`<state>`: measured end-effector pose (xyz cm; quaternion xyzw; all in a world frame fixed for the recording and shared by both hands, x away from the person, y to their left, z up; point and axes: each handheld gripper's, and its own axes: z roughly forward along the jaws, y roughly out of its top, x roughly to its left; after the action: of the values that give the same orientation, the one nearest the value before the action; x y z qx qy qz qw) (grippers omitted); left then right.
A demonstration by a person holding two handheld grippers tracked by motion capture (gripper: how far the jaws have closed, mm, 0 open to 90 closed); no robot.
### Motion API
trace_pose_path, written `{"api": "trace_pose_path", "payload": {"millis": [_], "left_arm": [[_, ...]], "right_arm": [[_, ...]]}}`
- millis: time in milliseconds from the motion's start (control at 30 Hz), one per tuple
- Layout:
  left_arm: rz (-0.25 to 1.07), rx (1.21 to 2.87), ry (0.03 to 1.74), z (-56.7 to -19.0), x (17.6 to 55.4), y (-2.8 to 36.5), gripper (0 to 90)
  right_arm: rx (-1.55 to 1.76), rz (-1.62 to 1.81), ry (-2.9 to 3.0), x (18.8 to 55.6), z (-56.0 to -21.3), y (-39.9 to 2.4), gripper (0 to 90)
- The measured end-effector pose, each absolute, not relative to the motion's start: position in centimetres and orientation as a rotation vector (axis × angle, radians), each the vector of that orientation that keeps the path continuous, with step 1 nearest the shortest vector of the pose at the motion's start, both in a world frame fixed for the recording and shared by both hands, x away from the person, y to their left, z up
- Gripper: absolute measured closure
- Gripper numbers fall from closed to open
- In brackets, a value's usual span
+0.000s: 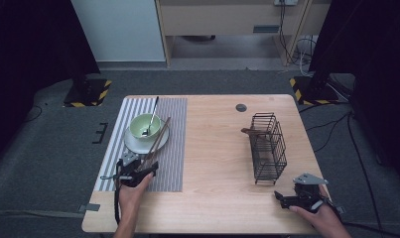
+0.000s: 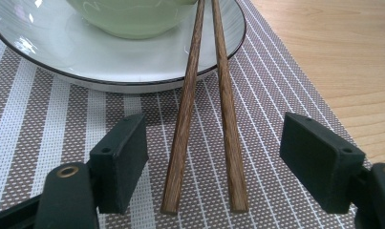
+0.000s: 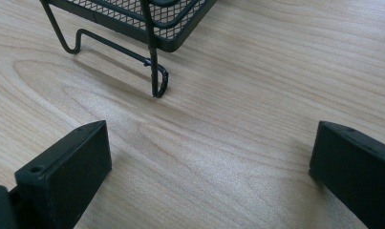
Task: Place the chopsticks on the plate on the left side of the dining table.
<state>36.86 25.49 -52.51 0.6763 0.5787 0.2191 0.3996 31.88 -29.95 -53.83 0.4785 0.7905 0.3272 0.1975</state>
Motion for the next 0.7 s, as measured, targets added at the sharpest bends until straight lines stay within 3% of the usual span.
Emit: {"api": "trace_pose_path", "payload": {"millis": [300,700], "left_arm": [[0.595,1.743,1.477,-52.74,37.11,25.35,28.4],[0.633,1.768,1.493,-52.73,37.10,25.45,43.5]], "right_arm": [[1.339,0.916,2.213,31.88,-53.83,-29.95,0.4],[1.341,0.916,2.214,31.87,-53.83,-29.94,0.4]]}}
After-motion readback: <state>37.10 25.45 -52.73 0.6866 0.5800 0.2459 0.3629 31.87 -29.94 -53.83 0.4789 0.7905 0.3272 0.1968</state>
